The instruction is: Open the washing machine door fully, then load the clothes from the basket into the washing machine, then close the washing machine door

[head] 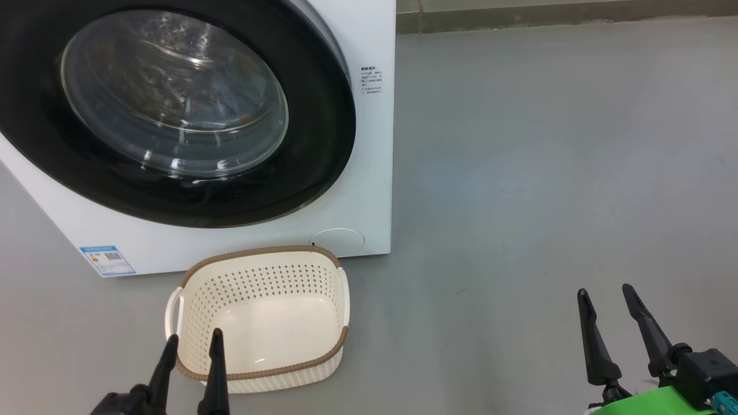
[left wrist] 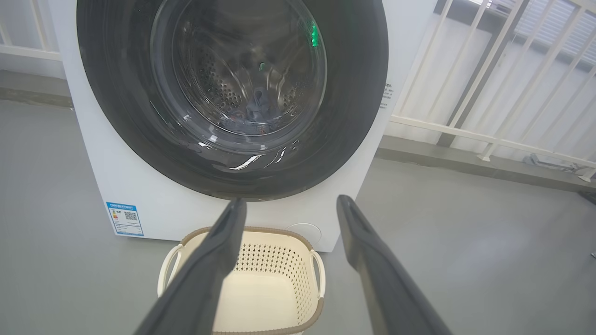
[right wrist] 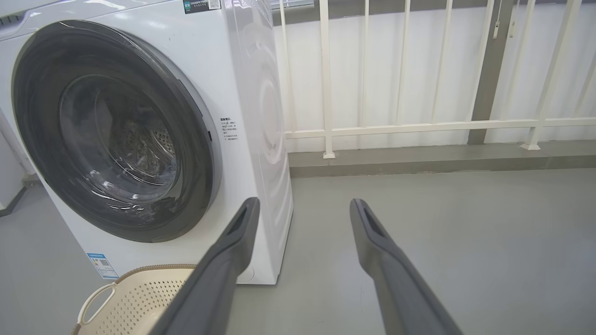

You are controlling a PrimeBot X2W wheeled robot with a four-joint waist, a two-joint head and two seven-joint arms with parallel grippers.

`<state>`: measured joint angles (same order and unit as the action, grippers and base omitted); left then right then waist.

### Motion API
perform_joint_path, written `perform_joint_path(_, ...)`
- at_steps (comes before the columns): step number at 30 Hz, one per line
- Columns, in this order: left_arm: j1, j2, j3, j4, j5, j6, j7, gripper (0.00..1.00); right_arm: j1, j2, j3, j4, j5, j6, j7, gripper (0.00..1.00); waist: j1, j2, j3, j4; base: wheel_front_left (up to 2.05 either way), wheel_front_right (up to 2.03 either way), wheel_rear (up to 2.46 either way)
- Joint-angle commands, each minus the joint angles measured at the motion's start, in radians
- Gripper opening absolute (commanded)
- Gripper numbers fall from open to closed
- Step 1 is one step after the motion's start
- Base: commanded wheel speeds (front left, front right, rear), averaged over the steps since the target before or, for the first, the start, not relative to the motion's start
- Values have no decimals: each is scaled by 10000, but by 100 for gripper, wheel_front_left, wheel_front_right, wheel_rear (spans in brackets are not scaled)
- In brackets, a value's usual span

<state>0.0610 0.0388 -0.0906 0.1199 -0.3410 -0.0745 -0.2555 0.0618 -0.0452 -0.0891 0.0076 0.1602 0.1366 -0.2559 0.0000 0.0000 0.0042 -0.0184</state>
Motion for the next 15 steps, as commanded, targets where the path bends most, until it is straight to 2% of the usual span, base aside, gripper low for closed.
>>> perform_joint_path(1, -179, 114, 294, -290, 44, 77, -63, 100, -162, -51, 261, -224, -21, -59, -46, 100, 0, 0, 0, 7, 0, 0, 0)
perform_joint_path(15, -184, 114, 284, -191, -11, 134, -63, 100, -138, -51, 296, -206, 2, -59, -52, 100, 0, 0, 7, 16, 0, 0, 0)
